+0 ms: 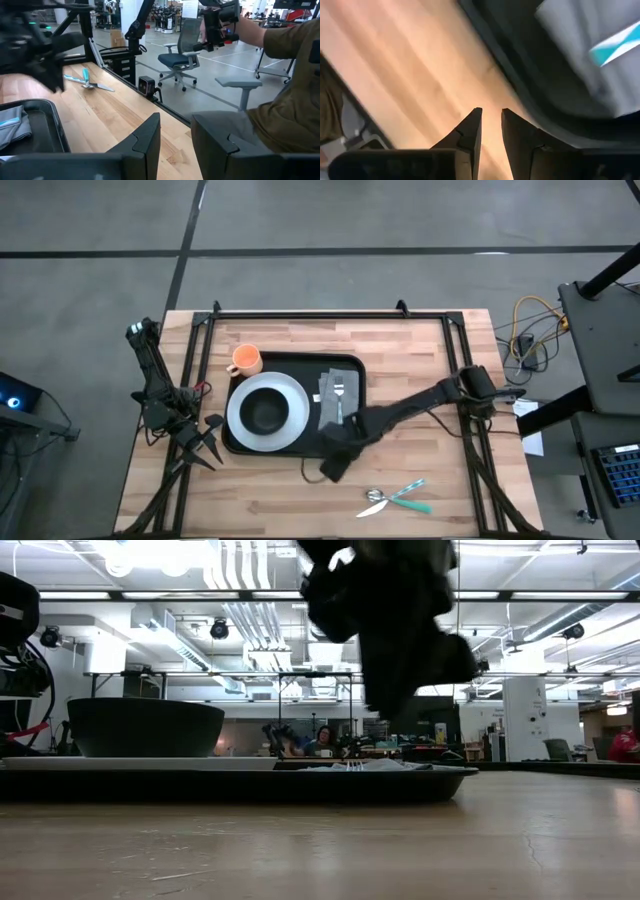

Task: Set up tray
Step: Put the blue spoon to the left of the blue patterned fork on the black serving tray

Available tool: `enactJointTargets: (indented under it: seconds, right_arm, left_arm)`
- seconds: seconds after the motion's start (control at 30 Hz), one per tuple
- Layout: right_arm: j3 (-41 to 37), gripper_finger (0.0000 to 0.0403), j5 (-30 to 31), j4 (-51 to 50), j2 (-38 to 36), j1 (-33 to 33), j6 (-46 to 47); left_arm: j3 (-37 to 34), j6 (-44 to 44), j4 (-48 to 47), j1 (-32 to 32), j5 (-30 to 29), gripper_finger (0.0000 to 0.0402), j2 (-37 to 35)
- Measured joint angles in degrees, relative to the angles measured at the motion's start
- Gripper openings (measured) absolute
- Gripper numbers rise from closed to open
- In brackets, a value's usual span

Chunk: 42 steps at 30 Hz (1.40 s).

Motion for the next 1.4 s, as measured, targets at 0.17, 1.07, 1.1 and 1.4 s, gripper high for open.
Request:
enactJointTargets:
  seconds: [0.17,1.07,1.1,1.4]
  right_arm:
    - [0.00,0.0058,0.19,-0.04,-0.02,5.12,-2.17]
    - [-0.07,0.0057,12.45,-18.37,-0.02,28.64,7.73]
    - [-0.05,0.0057,12.72,-18.53,-0.02,29.05,9.26]
    - [-0.09,0.0057,14.56,-19.19,-0.02,31.40,12.89]
  left_arm:
    - [0.01,0.00,-0.01,-0.01,0.02,0.0091,0.00]
    - [0.01,0.00,0.00,0.00,0.00,0.0091,0.01]
    - [0.01,0.01,0.01,0.00,0.02,0.0091,0.00]
    - [0.00,0.00,0.01,-0.01,0.01,0.0091,0.00]
